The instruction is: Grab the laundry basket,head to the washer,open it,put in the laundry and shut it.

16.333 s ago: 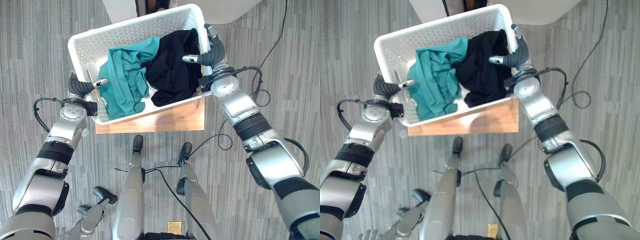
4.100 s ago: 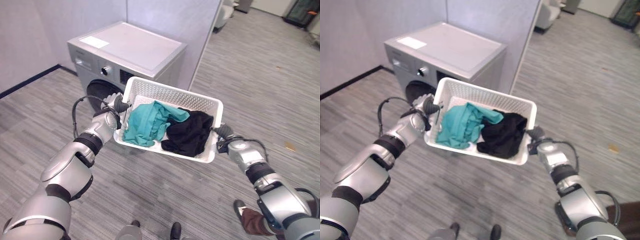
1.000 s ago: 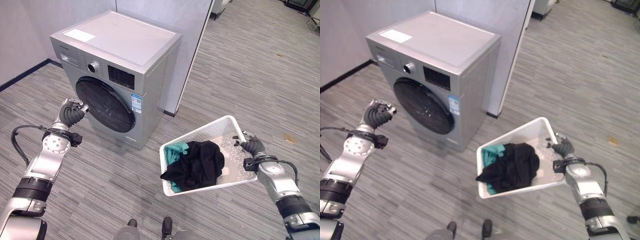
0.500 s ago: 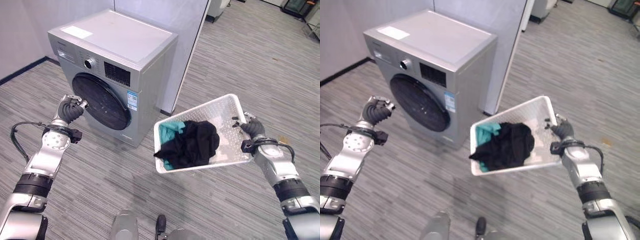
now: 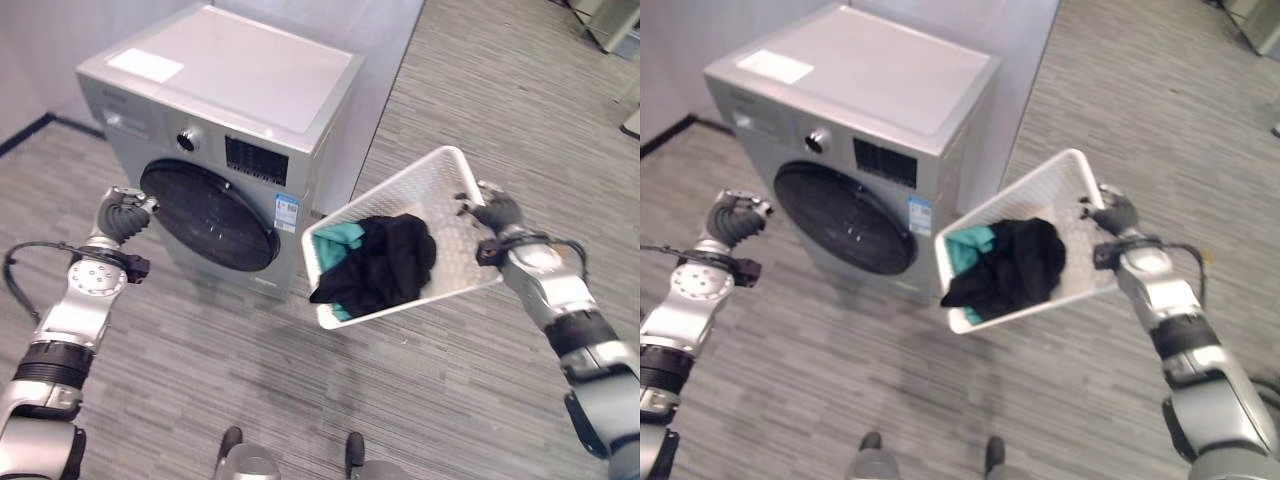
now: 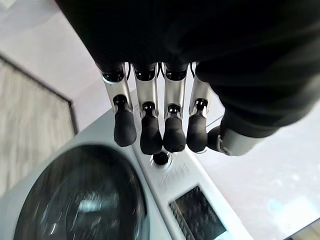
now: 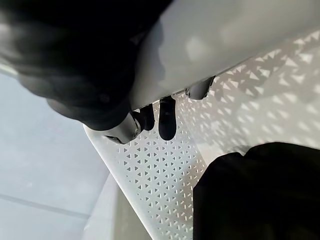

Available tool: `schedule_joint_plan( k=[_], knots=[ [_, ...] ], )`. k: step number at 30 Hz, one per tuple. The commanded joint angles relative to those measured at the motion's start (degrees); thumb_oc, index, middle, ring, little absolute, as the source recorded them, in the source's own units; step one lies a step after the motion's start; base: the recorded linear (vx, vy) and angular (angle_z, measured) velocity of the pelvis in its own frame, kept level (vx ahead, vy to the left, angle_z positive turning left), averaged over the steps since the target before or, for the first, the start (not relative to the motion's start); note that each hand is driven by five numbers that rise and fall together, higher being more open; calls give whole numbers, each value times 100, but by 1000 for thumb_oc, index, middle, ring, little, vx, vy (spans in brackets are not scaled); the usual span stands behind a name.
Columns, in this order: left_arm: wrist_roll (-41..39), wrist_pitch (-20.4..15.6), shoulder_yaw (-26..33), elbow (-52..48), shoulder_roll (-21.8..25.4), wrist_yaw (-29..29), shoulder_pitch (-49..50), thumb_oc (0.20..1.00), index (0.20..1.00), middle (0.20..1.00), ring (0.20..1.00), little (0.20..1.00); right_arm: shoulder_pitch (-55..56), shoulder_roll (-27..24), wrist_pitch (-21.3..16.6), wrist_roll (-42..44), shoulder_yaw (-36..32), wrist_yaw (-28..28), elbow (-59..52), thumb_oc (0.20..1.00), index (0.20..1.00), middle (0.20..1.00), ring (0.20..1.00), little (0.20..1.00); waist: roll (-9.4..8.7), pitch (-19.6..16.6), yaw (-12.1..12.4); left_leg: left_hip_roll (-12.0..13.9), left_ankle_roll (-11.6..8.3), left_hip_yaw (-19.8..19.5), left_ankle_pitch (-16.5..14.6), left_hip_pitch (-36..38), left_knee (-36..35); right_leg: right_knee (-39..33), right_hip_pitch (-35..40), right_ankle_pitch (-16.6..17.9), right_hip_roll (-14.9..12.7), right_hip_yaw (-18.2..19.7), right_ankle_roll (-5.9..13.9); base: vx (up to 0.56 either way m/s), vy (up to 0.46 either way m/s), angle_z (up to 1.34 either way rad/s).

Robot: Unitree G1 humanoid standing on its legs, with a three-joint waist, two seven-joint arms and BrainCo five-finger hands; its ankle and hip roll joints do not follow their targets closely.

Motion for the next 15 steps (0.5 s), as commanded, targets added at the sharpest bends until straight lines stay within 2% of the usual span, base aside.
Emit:
schedule_joint_plan(
  k=[1, 3, 4, 6, 7, 9, 12, 13, 14, 15],
  knots=[
    [-51, -367, -220, 128, 168, 239, -9, 200, 200, 200, 200, 200, -1005, -491, -590, 337, -385, -147, 265, 200, 200, 200, 200, 200, 278, -1101, 80, 229, 212, -290, -46, -578, 205, 962, -9, -1510, -322, 58, 559, 16, 278, -39],
    [-52, -368, -226, 132, 170, 239, -15, 200, 200, 200, 200, 200, -1002, -491, -589, 336, -389, -148, 263, 200, 200, 200, 200, 200, 265, -1111, 86, 216, 219, -284, -46, -592, 210, 966, -26, -1511, -336, 65, 566, 24, 208, -24],
    [3, -330, -392, 288, 223, 245, -231, 200, 200, 200, 200, 200, -932, -491, -591, 243, -451, -147, 153, 200, 200, 200, 200, 200, 244, -1127, -8, -70, 398, -319, -237, -531, 183, 1172, -128, -1335, -600, 55, 761, 32, 327, -10],
    [1, -323, -420, 340, 242, 248, -281, 200, 200, 200, 200, 200, -900, -511, -578, 211, -479, -141, 128, 200, 200, 200, 200, 200, 225, -1124, -22, -184, 472, -337, -278, -521, 190, 1294, -216, -1262, -671, 112, 811, 24, 315, -3],
    [64, -256, -502, 439, 294, 236, -428, 200, 200, 200, 200, 200, -830, -553, -553, 146, -483, -105, 50, 200, 200, 200, 200, 200, 243, -1102, -89, -441, 669, -416, -409, -442, 197, 1677, -406, -1165, -745, 285, 819, 16, 227, -4],
    [63, -258, -520, 449, 293, 237, -449, 200, 200, 200, 200, 200, -824, -558, -552, 145, -493, -105, 47, 200, 200, 200, 200, 200, 233, -1097, -71, -451, 676, -406, -415, -444, 206, 1702, -425, -1176, -753, 304, 824, 7, 154, -2],
    [130, -191, -751, 601, 217, 227, -726, 200, 200, 200, 200, 200, -712, -604, -548, 111, -486, -84, -46, 200, 200, 200, 200, 200, 268, -1021, -154, -645, 887, -513, -543, -402, 348, 2409, -649, -1119, -723, 420, 694, 8, 203, -4],
    [154, -138, -847, 588, 122, 209, -851, 200, 200, 200, 200, 200, -643, -613, -556, 142, -496, -79, -175, 200, 200, 200, 200, 200, 307, -916, -217, -725, 1034, -594, -585, -363, 449, 3002, -846, -1020, -563, 501, 554, -3, 190, -4],
    [154, -136, -855, 592, 118, 210, -864, 200, 200, 200, 200, 200, -638, -619, -553, 141, -502, -82, -182, 200, 200, 200, 200, 200, 304, -906, -205, -726, 1032, -588, -596, -364, 462, 3048, -868, -1040, -561, 515, 550, -10, 243, -2],
    [140, -93, -959, 555, 51, 196, -987, 200, 200, 200, 200, 200, -689, -578, -578, 174, -445, -79, -340, 200, 200, 200, 200, 200, 369, -785, -223, -753, 1155, -580, -630, -256, 475, 3572, -1102, -1017, -417, 366, 446, -11, 143, -3]
  ],
)
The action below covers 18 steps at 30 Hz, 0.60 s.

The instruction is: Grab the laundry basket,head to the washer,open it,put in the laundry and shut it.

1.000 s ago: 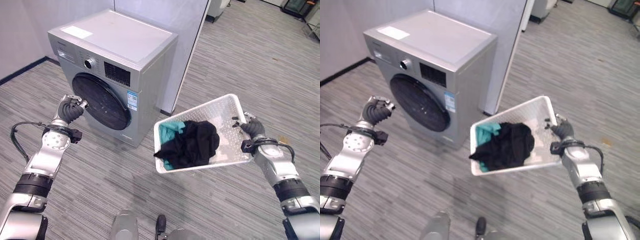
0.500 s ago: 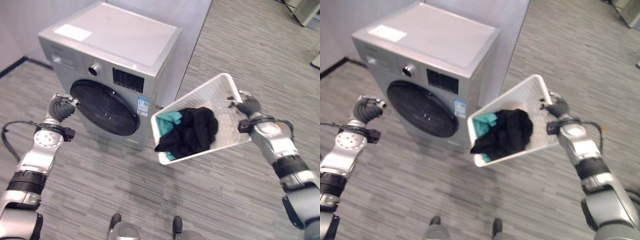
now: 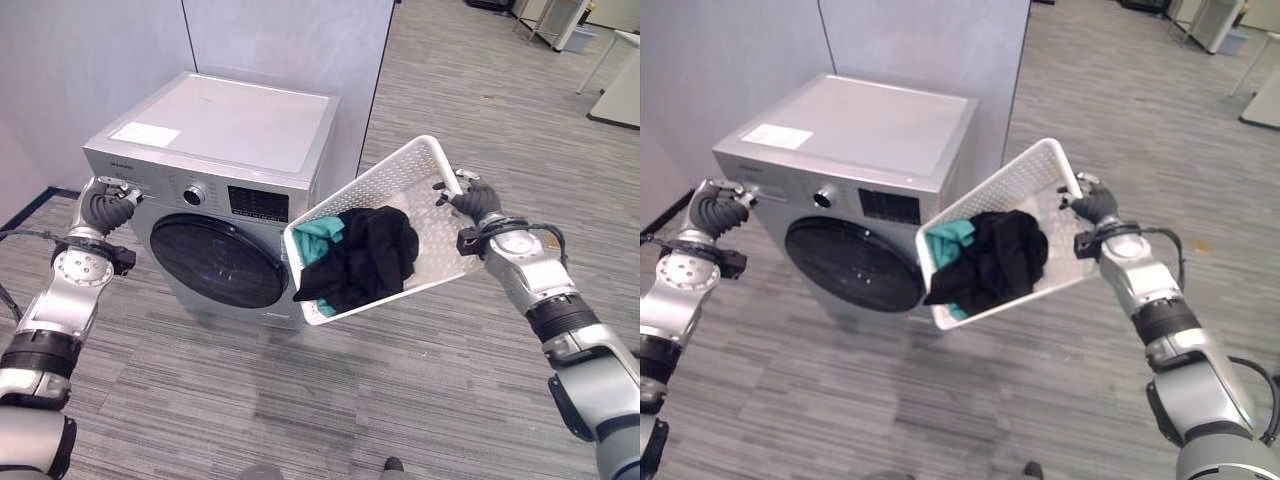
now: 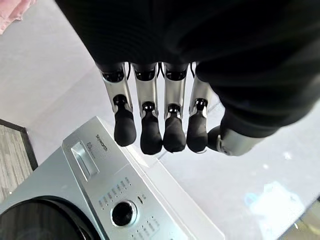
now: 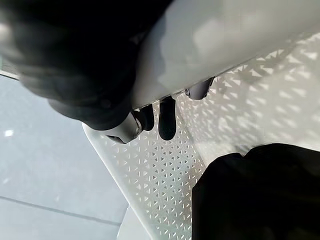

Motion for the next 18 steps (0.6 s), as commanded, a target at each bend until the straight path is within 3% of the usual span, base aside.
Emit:
schedule_joint_plan(
  k=[1, 2, 3, 4, 5, 6, 8, 11, 15, 18],
  knots=[
    [108, -105, -147, 5, 58, 80, -409, 200, 200, 200, 200, 200, -876, -540, -648, 380, -423, -42, -494, 200, 200, 200, 200, 200, 225, -194, 23, -20, 548, -694, -141, 2, -221, 2116, -205, -1165, 176, -90, 199, -7, 148, -13],
    [108, -105, -148, 5, 58, 81, -410, 200, 200, 200, 200, 200, -877, -540, -648, 380, -423, -42, -493, 200, 200, 200, 200, 200, 223, -192, 22, -22, 548, -696, -141, 3, -221, 2120, -205, -1168, 174, -91, 199, 14, 84, -19],
    [119, -89, -171, -19, 48, 69, -426, 200, 200, 200, 200, 200, -957, -506, -652, 390, -363, -19, -486, 200, 200, 200, 200, 200, 239, -172, 33, -19, 586, -620, -148, 56, -241, 2293, -305, -1153, 185, -344, 172, 36, 91, -20],
    [97, -97, -232, -21, -21, 30, -481, 200, 200, 200, 200, 200, -1056, -536, -633, 424, -219, 28, -504, 200, 200, 200, 200, 200, 240, -148, -38, -59, 622, -707, -158, 97, -249, 2260, -471, -1423, 626, -537, 113, 37, 90, -25],
    [97, -97, -230, -20, -22, 30, -481, 200, 200, 200, 200, 200, -1059, -536, -633, 425, -216, 29, -503, 200, 200, 200, 200, 200, 243, -146, -44, -56, 621, -713, -160, 98, -247, 2258, -465, -1424, 627, -545, 111, 44, 66, -17],
    [93, -96, -250, -16, -62, 23, -504, 200, 200, 200, 200, 200, -1152, -608, -619, 428, -136, 57, -535, 200, 200, 200, 200, 200, 204, -122, -87, -119, 636, -737, -175, 68, -171, 2068, -531, -1485, 881, -621, 139, 45, 44, -3],
    [74, -71, -284, -50, -89, 14, -586, 200, 200, 200, 200, 200, -1224, -658, -663, 523, -9, 52, -710, 200, 200, 200, 200, 200, 112, -111, -149, -241, 593, -722, -200, -58, 22, 1555, -411, -1695, 1104, -883, 47, 42, 21, 17],
    [124, -52, -375, 53, -179, 0, -686, 200, 200, 200, 200, 200, -1023, -701, -689, 604, -10, 93, -959, 200, 200, 200, 200, 200, 47, -138, -203, -277, 517, -798, -214, -143, 157, 1238, -248, -1886, 1344, -821, -76, 37, -28, 9],
    [140, -33, -501, 99, -279, 9, -844, 200, 200, 200, 200, 200, -782, -691, -753, 762, 40, 163, -1438, 200, 200, 200, 200, 200, -11, -188, -228, -303, 455, -810, -224, -181, 228, 947, -40, -1890, 1443, -895, -183, 55, -71, 12],
    [141, -30, -471, 126, -298, 7, -838, 200, 200, 200, 200, 200, -859, -614, -772, 839, 207, 219, -1568, 200, 200, 200, 200, 200, -33, -290, -159, -254, 370, -650, -272, -168, 247, 300, 349, -1958, 1391, -1099, -255, 42, -87, -2]
  ],
)
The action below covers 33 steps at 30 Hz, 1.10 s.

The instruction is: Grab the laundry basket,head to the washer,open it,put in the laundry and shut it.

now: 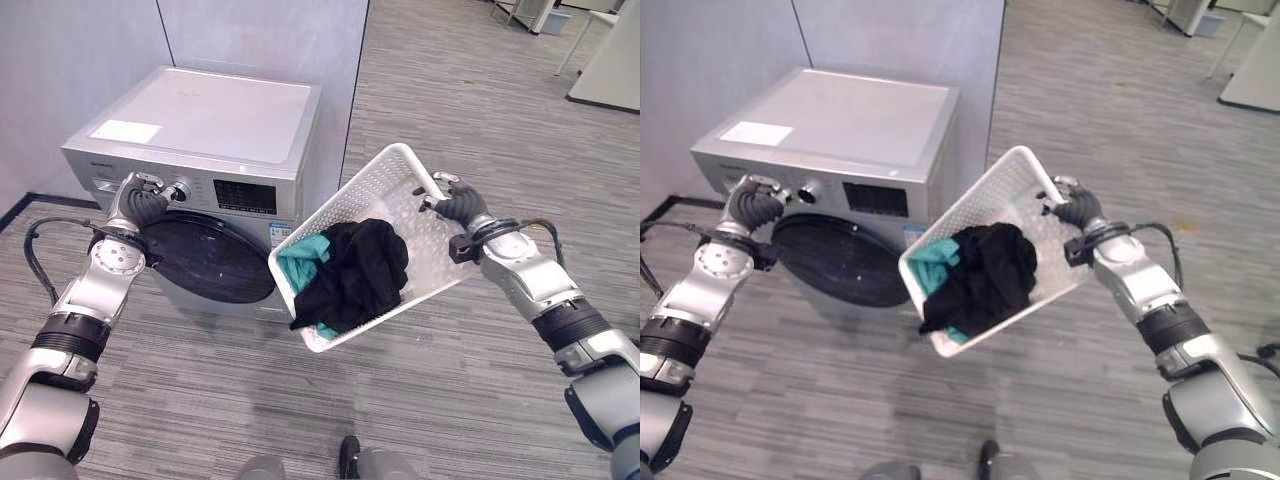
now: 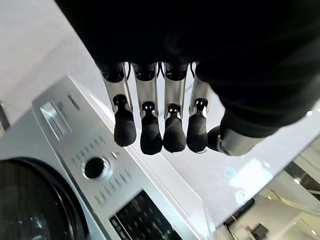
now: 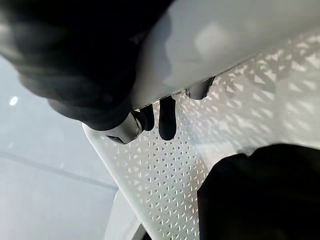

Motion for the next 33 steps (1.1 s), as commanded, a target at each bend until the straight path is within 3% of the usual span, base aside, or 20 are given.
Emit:
schedule_joint_plan(
  k=[1, 3, 4, 5, 6, 7, 9, 12, 13, 14, 16, 18, 23, 25, 29, 31, 32, 33],
  knots=[
    [133, -166, -92, 89, 93, 32, -347, 200, 200, 200, 200, 200, -936, -205, -837, 697, -544, -29, -424, 200, 200, 200, 200, 200, -116, -539, 184, -355, 244, -320, -60, 33, -74, -16, 432, -681, 15, -18, 298, 39, -193, -7],
    [117, -196, -39, 111, 24, 26, -312, 200, 200, 200, 200, 200, -985, -203, -867, 799, -479, 17, -483, 200, 200, 200, 200, 200, -149, -515, 214, -147, 35, -119, -17, -187, 492, -418, 682, -629, 52, -29, 234, 12, -160, -9],
    [117, -195, -35, 109, 23, 26, -309, 200, 200, 200, 200, 200, -989, -205, -867, 802, -475, 17, -482, 200, 200, 200, 200, 200, -136, -514, 212, -132, 26, -124, -37, -207, 534, -440, 691, -615, 69, -33, 227, -49, -133, -8],
    [124, -200, -25, 51, -24, 28, -319, 200, 200, 200, 200, 200, -1171, -280, -892, 883, -412, 0, -495, 200, 200, 200, 200, 200, -156, -395, 264, 77, -150, -70, 523, -624, 1489, -673, 853, -577, 80, -39, 109, -67, -88, -4],
    [124, -199, -18, 53, -27, 28, -329, 200, 200, 200, 200, 200, -1196, -287, -895, 890, -400, 2, -483, 200, 200, 200, 200, 200, -119, -399, 238, 108, -168, -111, 488, -710, 1603, -687, 837, -562, 119, -66, 96, -108, -183, 0],
    [91, -213, -19, -17, -26, 58, -342, 200, 200, 200, 200, 200, -1393, -348, -898, 954, -283, -67, -412, 200, 200, 200, 200, 200, -194, -235, 348, 155, -157, -262, 1026, -1266, 2634, -797, 945, -560, 142, 65, -78, -58, -143, -1],
    [37, -221, 1, -75, -20, 77, -313, 200, 200, 200, 200, 200, -1513, -343, -915, 1082, -171, -67, -386, 200, 200, 200, 200, 200, -212, -176, 399, 165, -77, -513, 1165, -1811, 3396, -964, 1096, -575, 225, 64, -170, 14, -125, -9],
    [-39, -211, -105, -111, -17, 44, -360, 200, 200, 200, 200, 200, -1747, -456, -931, 1255, -42, -50, -371, 200, 200, 200, 200, 200, -282, -156, 400, 533, -106, -697, 1395, -1987, 2641, -1005, 1194, -634, 165, -9, -163, 80, -15, -2],
    [-39, -211, -105, -110, -16, 44, -361, 200, 200, 200, 200, 200, -1748, -456, -932, 1256, -42, -49, -370, 200, 200, 200, 200, 200, -287, -152, 402, 529, -106, -692, 1402, -1977, 2629, -1006, 1197, -634, 159, -7, -162, 89, 39, 38],
    [-59, -213, -167, -85, -19, 41, -388, 200, 200, 200, 200, 200, -1863, -471, -951, 1279, 28, -61, -355, 200, 200, 200, 200, 200, -301, -186, 398, 715, -143, -712, 1382, -1914, 2111, -1024, 1211, -646, 140, -38, -122, 125, 72, 18],
    [-126, -247, -281, 3, -2, 17, -455, 200, 200, 200, 200, 200, -2094, -548, -996, 1322, 148, -17, -181, 200, 200, 200, 200, 200, -265, -261, 397, 1095, -376, -608, 1561, -1492, 67, -1125, 1293, -755, 104, -39, -22, 244, 176, 19],
    [-149, -297, -447, 197, -47, 15, -534, 200, 200, 200, 200, 200, -2295, -699, -1030, 1390, 267, 0, 24, 200, 200, 200, 200, 200, -286, -276, 412, 1259, -501, -415, 1811, -1580, -438, -1159, 1407, -852, 49, -130, 9, 199, 142, 22],
    [-135, -384, -698, 438, -162, -4, -736, 200, 200, 200, 200, 200, -2702, -869, -1127, 1630, 383, 58, 471, 200, 200, 200, 200, 200, -262, -371, 505, 1090, -580, -307, 1789, -1674, -535, -1161, 1561, -925, -43, -260, 123, 153, 109, 13],
    [-133, -432, -827, 469, -111, -14, -762, 200, 200, 200, 200, 200, -3112, -793, -1150, 1627, 538, 97, 735, 200, 200, 200, 200, 200, -221, -555, 656, 881, -595, -544, 1589, -1479, -449, -1020, 1567, -960, -248, -256, 249, 312, 294, -30],
    [-162, -454, -1062, 621, -34, -73, -875, 200, 200, 200, 200, 200, -3676, -513, -1098, 1562, 916, 194, 1170, 200, 200, 200, 200, 200, -234, -704, 807, 528, -371, -425, 982, -1176, -160, -554, 1568, -966, -686, -167, 500, 246, 287, -44],
    [-160, -453, -1105, 690, -36, -72, -925, 200, 200, 200, 200, 200, -3786, -428, -1092, 1574, 958, 235, 1278, 200, 200, 200, 200, 200, -249, -742, 855, 429, -272, -371, 856, -1069, -138, -356, 1513, -954, -808, -118, 567, 158, 198, -63],
    [-169, -449, -1181, 762, -51, -75, -993, 200, 200, 200, 200, 200, -3920, -324, -1084, 1560, 1038, 281, 1377, 200, 200, 200, 200, 200, -267, -778, 903, 325, -177, -352, 758, -959, -154, -109, 1428, -885, -908, -56, 641, 199, 269, -69],
    [-163, -426, -1354, 887, -77, -89, -1149, 200, 200, 200, 200, 200, -4068, -223, -1037, 1563, 1116, 291, 1601, 200, 200, 200, 200, 200, -300, -758, 924, 150, 19, -359, 636, -785, -161, 635, 1182, -606, -1027, 99, 681, 233, 351, -61]
  ],
)
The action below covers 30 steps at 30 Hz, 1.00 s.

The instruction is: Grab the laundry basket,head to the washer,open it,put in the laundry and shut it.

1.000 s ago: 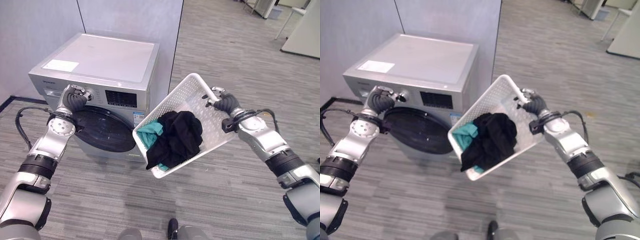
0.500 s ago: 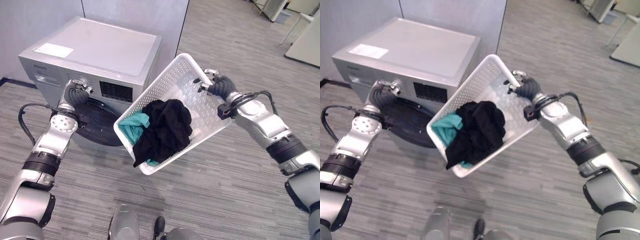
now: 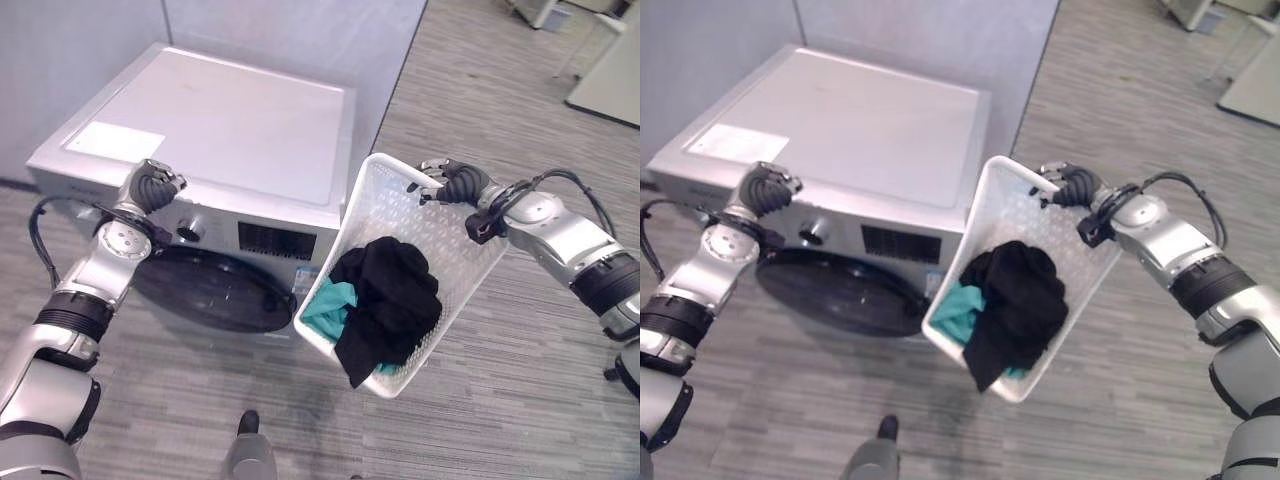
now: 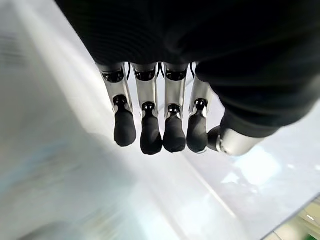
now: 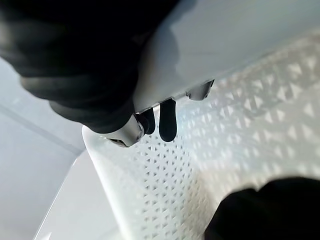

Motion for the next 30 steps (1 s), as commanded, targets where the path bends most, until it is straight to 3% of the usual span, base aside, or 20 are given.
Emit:
schedule_joint_plan(
  k=[1, 3, 4, 5, 8, 11, 12, 15, 18, 22, 30],
  knots=[
    [-101, -269, -660, 181, -250, 27, -189, 200, 200, 200, 200, 200, -2302, 998, -1022, 874, -898, -862, 1039, 200, 200, 200, 200, 200, 144, -955, 560, 12, 207, -454, -280, -31, 100, 2153, -766, -622, 4, 402, 201, 163, 296, -41],
    [-99, -253, -714, 215, -280, 32, -252, 200, 200, 200, 200, 200, -2368, 1058, -1012, 878, -886, -865, 1099, 200, 200, 200, 200, 200, 161, -898, 558, -23, 291, -444, -329, 16, 103, 2627, -1027, -558, 19, 512, 211, 20, 158, -13],
    [-121, -222, -738, 255, -285, 29, -291, 200, 200, 200, 200, 200, -2490, 1224, -1019, 841, -914, -872, 1222, 200, 200, 200, 200, 200, 274, -738, 537, -32, 421, -424, -395, 127, 129, 3323, -1401, -289, -60, 383, 293, -10, 155, 1],
    [-137, -205, -700, 246, -266, 22, -297, 200, 200, 200, 200, 200, -2510, 1258, -1007, 840, -975, -868, 1273, 200, 200, 200, 200, 200, 306, -704, 531, -28, 454, -416, -410, 176, 122, 3467, -1551, -291, -115, 276, 288, 56, 174, -8],
    [-140, -182, -625, 214, -234, -18, -263, 200, 200, 200, 200, 200, -2593, 1256, -971, 791, -943, -862, 1356, 200, 200, 200, 200, 200, 309, -682, 475, -69, 455, -455, -446, 272, 77, 3224, -1681, -397, -96, 89, 274, 59, 17, -11],
    [-157, -204, -597, 263, -153, -25, -258, 200, 200, 200, 200, 200, -2744, 1296, -935, 678, -848, -906, 1497, 200, 200, 200, 200, 200, 319, -691, 398, -59, 345, -458, -532, 312, 87, 2272, -1595, -515, -224, -172, 281, 79, -80, -8],
    [-149, -219, -607, 357, -135, -21, -270, 200, 200, 200, 200, 200, -2789, 1313, -918, 632, -832, -909, 1618, 200, 200, 200, 200, 200, 317, -699, 364, -41, 255, -492, -551, 311, 114, 1827, -1566, -371, -329, -131, 335, 50, -105, -6],
    [-155, -234, -603, 512, -97, 17, -302, 200, 200, 200, 200, 200, -2881, 1248, -894, 511, -800, -954, 1775, 200, 200, 200, 200, 200, 288, -697, 329, 65, 144, -482, -581, 373, 144, 1552, -1481, -74, -439, 41, 414, 47, -155, 15],
    [-150, -252, -589, 524, -11, 11, -289, 200, 200, 200, 200, 200, -2887, 1215, -875, 409, -799, -985, 1855, 200, 200, 200, 200, 200, 188, -830, 373, 117, 52, -358, -618, 386, 103, 843, -1072, -197, -427, -168, 445, 56, -121, 3],
    [-193, -259, -535, 560, -141, 14, -92, 200, 200, 200, 200, 200, -2933, 1143, -826, 423, -819, -1048, 2208, 200, 200, 200, 200, 200, 117, -1042, 326, 428, -144, -384, -442, 454, -162, 222, -806, -292, -20, -141, 378, 85, -213, -5],
    [-229, -202, -620, 687, -437, -3, -51, 200, 200, 200, 200, 200, -3193, 874, -848, 557, -777, -1131, 2477, 200, 200, 200, 200, 200, 91, -1047, 107, 794, -417, -594, -32, 405, -512, 22, -740, -538, 470, -186, 97, 10, -176, 5]
  ],
)
